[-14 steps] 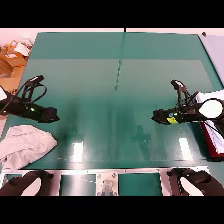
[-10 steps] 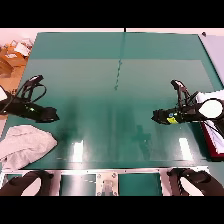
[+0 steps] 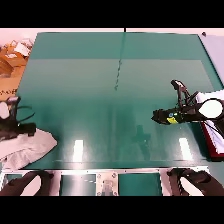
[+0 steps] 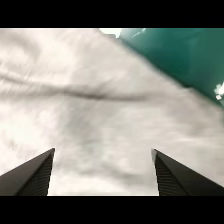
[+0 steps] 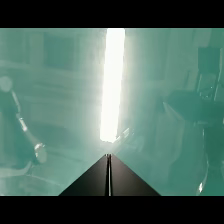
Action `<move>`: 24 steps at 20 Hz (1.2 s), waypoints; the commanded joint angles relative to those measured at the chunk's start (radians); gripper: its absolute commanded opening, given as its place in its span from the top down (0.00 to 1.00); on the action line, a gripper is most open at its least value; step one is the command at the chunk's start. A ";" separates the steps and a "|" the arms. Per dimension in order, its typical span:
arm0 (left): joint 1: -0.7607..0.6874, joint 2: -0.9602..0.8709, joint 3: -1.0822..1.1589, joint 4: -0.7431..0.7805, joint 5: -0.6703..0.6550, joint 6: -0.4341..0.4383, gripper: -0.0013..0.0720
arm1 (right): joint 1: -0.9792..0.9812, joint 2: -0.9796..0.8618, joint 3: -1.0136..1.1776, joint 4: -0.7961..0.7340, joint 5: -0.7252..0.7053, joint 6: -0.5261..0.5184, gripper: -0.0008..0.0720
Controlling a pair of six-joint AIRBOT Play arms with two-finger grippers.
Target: Fold the shirts.
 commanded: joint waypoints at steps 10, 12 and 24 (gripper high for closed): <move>0.169 0.000 -0.035 -0.167 0.058 0.047 0.96 | 0.001 0.001 -0.001 0.000 0.000 0.000 0.98; 0.135 0.000 0.106 -0.278 -0.021 0.116 0.96 | 0.001 0.001 -0.001 0.000 0.000 0.000 0.98; -0.620 -0.085 0.597 -0.546 0.241 0.135 0.96 | 0.001 0.001 -0.001 0.127 -0.019 0.007 0.98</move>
